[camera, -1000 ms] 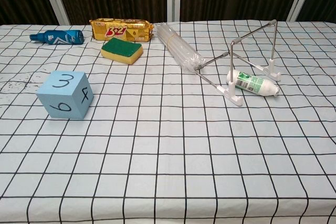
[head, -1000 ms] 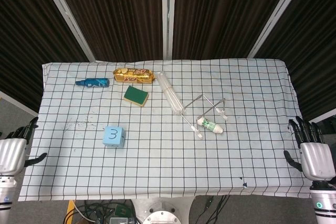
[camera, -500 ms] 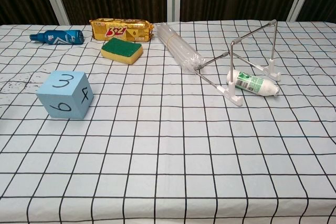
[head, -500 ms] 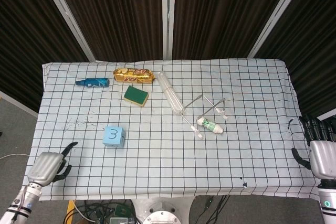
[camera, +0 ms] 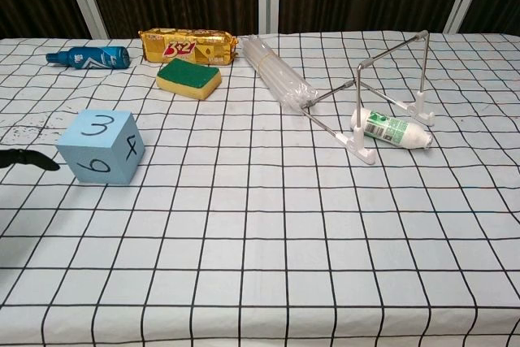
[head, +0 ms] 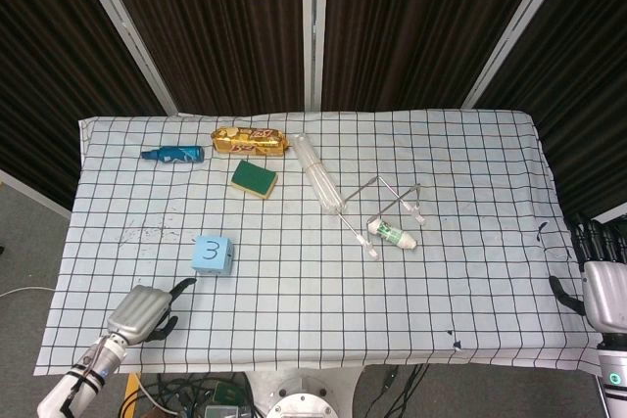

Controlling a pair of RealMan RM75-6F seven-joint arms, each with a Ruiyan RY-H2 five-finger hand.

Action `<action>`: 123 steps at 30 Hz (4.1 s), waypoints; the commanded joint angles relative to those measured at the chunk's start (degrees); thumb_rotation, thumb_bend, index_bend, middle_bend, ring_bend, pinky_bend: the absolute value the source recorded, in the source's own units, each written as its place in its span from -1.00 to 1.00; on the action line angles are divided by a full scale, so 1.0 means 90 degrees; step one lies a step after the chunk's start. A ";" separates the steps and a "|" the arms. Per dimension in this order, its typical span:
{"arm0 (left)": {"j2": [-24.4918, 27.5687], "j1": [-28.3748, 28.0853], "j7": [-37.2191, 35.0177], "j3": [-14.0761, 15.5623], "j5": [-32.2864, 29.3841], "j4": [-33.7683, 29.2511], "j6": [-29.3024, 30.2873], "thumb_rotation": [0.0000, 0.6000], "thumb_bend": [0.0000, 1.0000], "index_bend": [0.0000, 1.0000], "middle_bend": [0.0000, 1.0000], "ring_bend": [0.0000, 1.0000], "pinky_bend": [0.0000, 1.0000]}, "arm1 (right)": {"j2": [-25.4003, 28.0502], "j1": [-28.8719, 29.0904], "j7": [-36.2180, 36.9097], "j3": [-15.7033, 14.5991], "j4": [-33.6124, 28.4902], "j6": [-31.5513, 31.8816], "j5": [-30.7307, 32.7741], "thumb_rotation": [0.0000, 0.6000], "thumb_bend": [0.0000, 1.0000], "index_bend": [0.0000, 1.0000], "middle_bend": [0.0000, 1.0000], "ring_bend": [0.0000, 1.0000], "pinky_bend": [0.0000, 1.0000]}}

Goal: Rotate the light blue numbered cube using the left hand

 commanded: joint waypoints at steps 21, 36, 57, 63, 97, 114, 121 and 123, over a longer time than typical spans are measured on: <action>-0.0150 -0.0430 -0.0521 -0.0171 -0.0769 0.0263 -0.0282 1.00 0.02 -0.79 0.75 0.83 0.81 | -0.0025 0.0028 0.0017 0.0024 0.0068 -0.0112 0.0121 1.00 -0.56 -1.00 -1.00 -1.00 -1.00; 0.0005 -0.0504 -0.1174 -0.0274 -0.0809 0.0619 -0.0219 1.00 0.08 -0.79 0.75 0.85 0.81 | -0.0016 0.0069 -0.0141 0.0040 -0.0015 -0.0171 0.0172 1.00 -0.55 -1.00 -1.00 -1.00 -1.00; 0.0837 -0.0939 -0.0934 -0.0026 -0.1385 0.0104 -0.1011 1.00 0.12 -0.78 0.74 0.86 0.82 | -0.0062 0.0110 -0.0317 0.0034 -0.0090 -0.0202 0.0187 1.00 -0.53 -1.00 -1.00 -1.00 -1.00; 0.0538 -0.0980 -0.1021 -0.0094 -0.1211 0.0126 -0.0908 1.00 0.12 -0.77 0.74 0.86 0.82 | -0.0073 0.0102 -0.0286 0.0036 -0.0047 -0.0194 0.0203 1.00 -0.53 -1.00 -1.00 -1.00 -1.00; 0.0712 -0.2085 -0.1993 -0.0548 -0.1735 0.0872 -0.2305 1.00 0.16 -0.78 0.74 0.86 0.83 | -0.0064 0.0125 -0.0475 0.0069 -0.0092 -0.0261 0.0370 1.00 -0.52 -1.00 -1.00 -1.00 -1.00; 0.0796 -0.2628 -0.2260 -0.0625 -0.1754 0.1316 -0.2997 1.00 0.17 -0.77 0.73 0.86 0.83 | -0.0083 0.0190 -0.0727 0.0090 -0.0191 -0.0332 0.0456 1.00 -0.52 -1.00 -1.00 -1.00 -1.00; 0.0771 -0.2836 -0.2270 -0.0649 -0.1799 0.1412 -0.3135 1.00 0.18 -0.77 0.73 0.86 0.83 | -0.0122 0.0248 -0.0872 0.0122 -0.0237 -0.0396 0.0547 1.00 -0.52 -1.00 -1.00 -1.00 -1.00; 0.0769 -0.2910 -0.2253 -0.0639 -0.1817 0.1459 -0.3206 1.00 0.18 -0.77 0.73 0.86 0.83 | -0.0132 0.0278 -0.0909 0.0129 -0.0240 -0.0445 0.0580 1.00 -0.52 -1.00 -1.00 -1.00 -1.00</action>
